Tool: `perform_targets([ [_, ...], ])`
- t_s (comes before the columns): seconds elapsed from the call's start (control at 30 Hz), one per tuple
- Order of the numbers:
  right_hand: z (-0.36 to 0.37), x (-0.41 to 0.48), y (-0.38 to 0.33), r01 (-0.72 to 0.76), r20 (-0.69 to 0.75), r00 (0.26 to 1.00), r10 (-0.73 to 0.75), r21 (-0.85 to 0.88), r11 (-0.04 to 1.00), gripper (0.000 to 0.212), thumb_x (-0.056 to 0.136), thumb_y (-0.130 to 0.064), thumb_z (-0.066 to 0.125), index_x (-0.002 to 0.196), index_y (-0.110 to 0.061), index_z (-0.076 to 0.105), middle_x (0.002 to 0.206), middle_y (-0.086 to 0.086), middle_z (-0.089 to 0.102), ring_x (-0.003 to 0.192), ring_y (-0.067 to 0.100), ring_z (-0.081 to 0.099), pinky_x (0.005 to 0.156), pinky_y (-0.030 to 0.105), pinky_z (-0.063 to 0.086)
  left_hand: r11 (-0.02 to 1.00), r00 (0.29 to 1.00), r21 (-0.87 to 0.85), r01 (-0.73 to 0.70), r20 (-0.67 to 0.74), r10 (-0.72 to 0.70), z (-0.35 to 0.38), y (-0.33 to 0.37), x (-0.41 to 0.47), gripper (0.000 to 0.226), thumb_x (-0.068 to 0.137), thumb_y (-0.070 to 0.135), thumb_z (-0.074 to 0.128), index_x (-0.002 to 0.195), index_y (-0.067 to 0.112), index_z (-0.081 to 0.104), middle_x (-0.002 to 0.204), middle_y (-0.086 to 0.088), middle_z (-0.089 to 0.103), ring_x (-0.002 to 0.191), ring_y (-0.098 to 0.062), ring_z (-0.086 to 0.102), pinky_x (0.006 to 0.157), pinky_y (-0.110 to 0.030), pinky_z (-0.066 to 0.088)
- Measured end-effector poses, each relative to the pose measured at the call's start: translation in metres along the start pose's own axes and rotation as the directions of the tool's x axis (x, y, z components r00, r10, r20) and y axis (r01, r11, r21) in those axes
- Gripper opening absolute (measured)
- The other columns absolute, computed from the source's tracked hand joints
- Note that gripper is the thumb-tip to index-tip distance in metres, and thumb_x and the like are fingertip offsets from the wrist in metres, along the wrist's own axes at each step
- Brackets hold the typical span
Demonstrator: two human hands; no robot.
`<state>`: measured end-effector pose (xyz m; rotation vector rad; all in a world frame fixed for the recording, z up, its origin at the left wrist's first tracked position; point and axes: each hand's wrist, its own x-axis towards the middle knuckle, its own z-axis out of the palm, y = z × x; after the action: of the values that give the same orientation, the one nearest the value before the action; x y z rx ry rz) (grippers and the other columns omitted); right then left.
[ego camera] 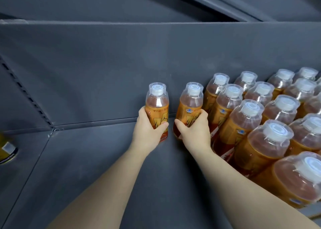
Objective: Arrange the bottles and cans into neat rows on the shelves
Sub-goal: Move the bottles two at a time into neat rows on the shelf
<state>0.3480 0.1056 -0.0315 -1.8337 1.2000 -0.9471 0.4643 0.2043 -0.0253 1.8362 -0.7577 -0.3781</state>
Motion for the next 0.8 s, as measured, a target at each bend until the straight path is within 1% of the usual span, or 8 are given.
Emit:
perform_targets([
  [0.07, 0.002, 0.001, 0.002, 0.000, 0.004, 1.000, 0.000, -0.010, 1.000, 0.074, 0.078, -0.041, 0.082, 0.134, -0.022, 0.039, 0.117, -0.008, 0.053, 0.110, 0.017, 0.057, 0.086, 0.031, 0.049, 1.000, 0.999, -0.011, -0.003, 0.032, 0.003, -0.001, -0.002, -0.001, 0.075, 0.086, 0.026, 0.077, 0.144, 0.023, 0.029, 0.126, 0.011, 0.052, 0.111, -0.010, 0.055, 0.089, -0.026, 0.043],
  [0.17, 0.004, 0.001, 0.005, -0.003, 0.004, 1.000, 0.003, -0.025, 1.000, 0.079, 0.077, -0.043, 0.082, 0.138, -0.023, 0.036, 0.123, -0.006, 0.054, 0.115, 0.018, 0.057, 0.090, 0.036, 0.051, 1.000, 0.998, 0.003, -0.008, 0.059, 0.008, -0.004, -0.008, -0.001, 0.073, 0.087, 0.025, 0.076, 0.142, 0.021, 0.027, 0.123, 0.011, 0.052, 0.112, -0.013, 0.057, 0.089, -0.027, 0.044],
  [0.33, 0.002, -0.004, 0.005, 0.012, 0.030, 0.999, -0.012, -0.015, 1.000, 0.078, 0.082, -0.038, 0.078, 0.143, -0.025, 0.031, 0.128, -0.006, 0.052, 0.118, 0.018, 0.055, 0.093, 0.033, 0.048, 0.989, 0.999, 0.143, -0.033, 0.020, 0.031, -0.006, -0.012, -0.004, 0.073, 0.084, 0.037, 0.076, 0.142, 0.025, 0.032, 0.132, 0.002, 0.051, 0.119, -0.018, 0.053, 0.099, -0.040, 0.048],
  [0.4, -0.001, -0.005, 0.005, 0.006, 0.063, 0.998, -0.005, -0.008, 1.000, 0.075, 0.085, -0.034, 0.075, 0.144, -0.025, 0.031, 0.126, -0.008, 0.051, 0.118, 0.018, 0.055, 0.092, 0.030, 0.046, 0.983, 0.999, 0.183, -0.030, -0.009, 0.032, -0.005, -0.011, -0.005, 0.074, 0.083, 0.040, 0.075, 0.142, 0.027, 0.033, 0.131, 0.000, 0.051, 0.117, -0.021, 0.053, 0.097, -0.040, 0.049],
  [0.53, 0.000, -0.006, 0.007, -0.003, 0.073, 0.997, 0.005, -0.030, 1.000, 0.071, 0.086, -0.031, 0.076, 0.142, -0.021, 0.033, 0.128, -0.004, 0.052, 0.119, 0.019, 0.055, 0.094, 0.031, 0.046, 0.985, 0.999, 0.174, -0.006, -0.038, 0.013, -0.001, -0.011, -0.007, 0.073, 0.083, 0.040, 0.076, 0.142, 0.029, 0.034, 0.129, 0.002, 0.055, 0.115, -0.023, 0.056, 0.095, -0.041, 0.051],
  [0.6, 0.002, -0.006, 0.007, -0.003, 0.068, 0.998, 0.004, -0.015, 1.000, 0.069, 0.086, -0.029, 0.078, 0.139, -0.020, 0.035, 0.120, -0.007, 0.051, 0.114, 0.016, 0.055, 0.091, 0.029, 0.047, 0.984, 0.999, 0.177, 0.001, -0.048, 0.008, 0.001, -0.010, -0.005, 0.073, 0.084, 0.037, 0.075, 0.143, 0.027, 0.033, 0.130, 0.001, 0.055, 0.115, -0.023, 0.057, 0.094, -0.041, 0.051],
  [0.67, 0.005, -0.003, 0.008, -0.006, 0.064, 0.998, 0.006, -0.003, 1.000, 0.069, 0.084, -0.028, 0.079, 0.138, -0.020, 0.036, 0.116, -0.009, 0.048, 0.113, 0.016, 0.055, 0.093, 0.031, 0.048, 0.985, 0.999, 0.175, 0.001, -0.044, 0.006, 0.002, -0.010, -0.002, 0.071, 0.086, 0.034, 0.074, 0.143, 0.026, 0.032, 0.129, 0.001, 0.056, 0.114, -0.023, 0.057, 0.094, -0.042, 0.051],
  [0.8, 0.013, 0.008, 0.006, -0.010, 0.062, 0.998, 0.010, -0.005, 1.000, 0.070, 0.084, -0.028, 0.080, 0.137, -0.020, 0.036, 0.123, -0.004, 0.052, 0.117, 0.020, 0.056, 0.098, 0.036, 0.049, 0.986, 0.999, 0.170, 0.004, -0.033, 0.002, 0.003, -0.007, 0.007, 0.066, 0.089, 0.029, 0.071, 0.142, 0.024, 0.032, 0.128, 0.000, 0.057, 0.115, -0.024, 0.057, 0.096, -0.044, 0.050],
])
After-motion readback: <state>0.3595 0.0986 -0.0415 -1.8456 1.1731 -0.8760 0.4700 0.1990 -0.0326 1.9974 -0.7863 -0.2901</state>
